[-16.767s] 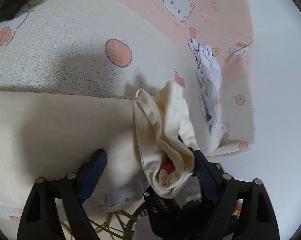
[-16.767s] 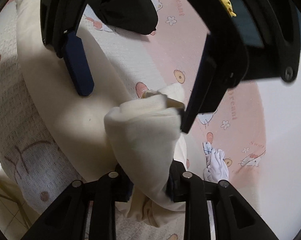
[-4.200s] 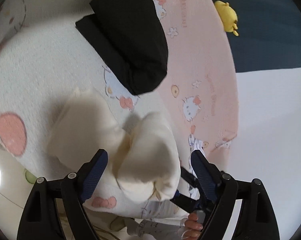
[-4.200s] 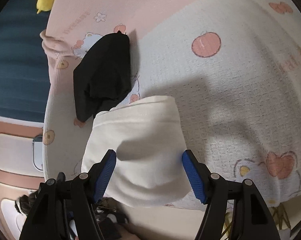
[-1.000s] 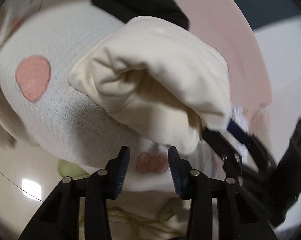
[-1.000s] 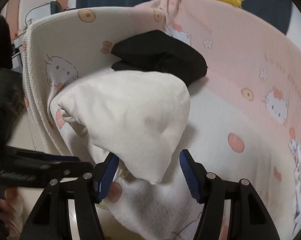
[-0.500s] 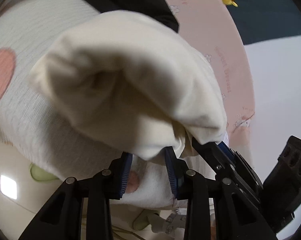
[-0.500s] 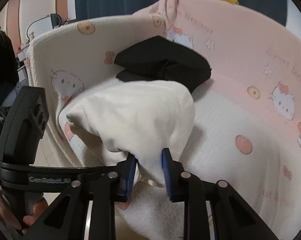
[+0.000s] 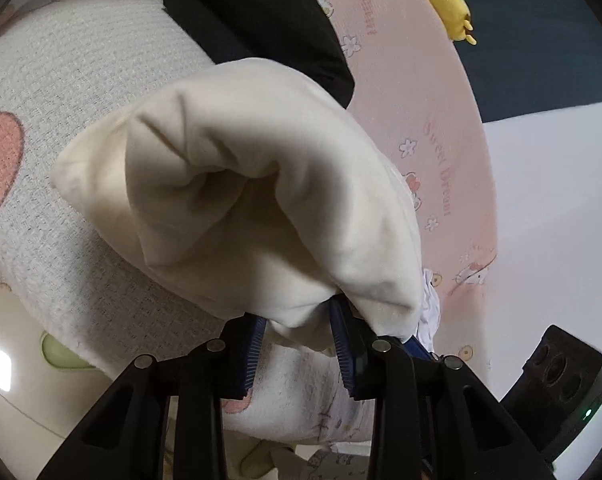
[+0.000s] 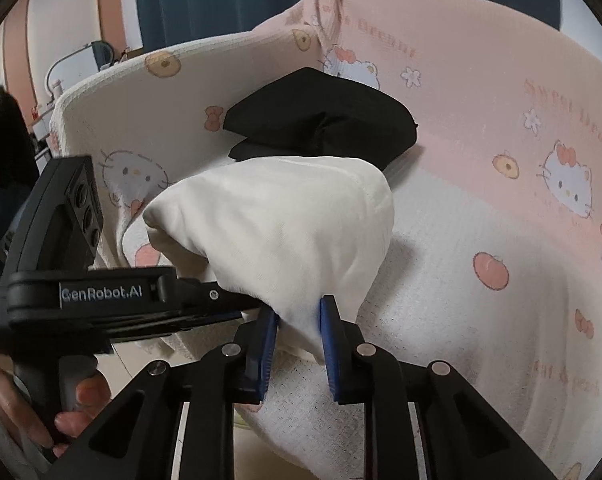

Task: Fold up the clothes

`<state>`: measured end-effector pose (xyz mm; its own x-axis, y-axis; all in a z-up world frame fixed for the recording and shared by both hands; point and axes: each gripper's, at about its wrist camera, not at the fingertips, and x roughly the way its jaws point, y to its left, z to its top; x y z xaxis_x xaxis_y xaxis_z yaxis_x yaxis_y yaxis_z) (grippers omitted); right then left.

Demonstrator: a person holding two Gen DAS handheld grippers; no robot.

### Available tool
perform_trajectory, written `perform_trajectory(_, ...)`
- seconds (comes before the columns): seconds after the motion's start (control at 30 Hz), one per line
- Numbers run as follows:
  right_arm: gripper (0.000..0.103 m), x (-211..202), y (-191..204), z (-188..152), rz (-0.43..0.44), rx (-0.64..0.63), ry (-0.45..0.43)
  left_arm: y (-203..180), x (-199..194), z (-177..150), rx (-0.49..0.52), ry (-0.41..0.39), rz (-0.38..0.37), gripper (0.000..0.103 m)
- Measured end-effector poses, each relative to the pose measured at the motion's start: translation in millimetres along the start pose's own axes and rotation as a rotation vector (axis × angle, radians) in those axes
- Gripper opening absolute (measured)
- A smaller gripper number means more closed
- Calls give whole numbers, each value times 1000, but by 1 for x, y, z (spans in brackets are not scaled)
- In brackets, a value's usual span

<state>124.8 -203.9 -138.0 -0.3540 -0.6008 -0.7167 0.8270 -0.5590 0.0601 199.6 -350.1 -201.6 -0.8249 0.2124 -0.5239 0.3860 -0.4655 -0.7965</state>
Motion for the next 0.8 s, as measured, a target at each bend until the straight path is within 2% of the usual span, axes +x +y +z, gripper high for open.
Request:
perform_trajectory(0.1, 20, 5, -4, -2, 9, 25, 27, 9, 12, -2, 33, -7, 9, 30)
perform_trajectory(0.2, 20, 12, 1, -10, -28, 0, 66, 15, 22, -5, 83, -26, 18, 32)
perform_trajectory(0.33, 20, 16, -1, -14, -39, 52, 72, 1, 25, -5, 187, -29, 84, 32)
perform_trajectory(0.4, 20, 16, -1, -13, -42, 63, 66, 1, 25, 1, 156, -6, 87, 32)
perform_trajectory(0.53, 23, 13, 12, -14, -83, -3, 69, -1, 19, 13, 99, 53, 113, 33)
perform_trajectory(0.6, 30, 10, 12, -13, -67, 1, 86, -2, 11, 16, 84, 61, 113, 34)
perform_trajectory(0.63, 34, 8, 12, -12, -58, 4, 95, -1, 6, 17, 75, 63, 109, 45)
perform_trajectory(0.67, 36, 4, 10, -12, -43, 24, 103, 0, -2, 19, 63, 55, 116, 63)
perform_trajectory(0.73, 47, -4, 6, -13, -26, 62, 113, 3, -17, 25, 30, 31, 121, 79)
perform_trajectory(0.8, 58, -14, -2, -14, -23, 106, 108, 8, -31, 33, -9, -3, 117, 79)
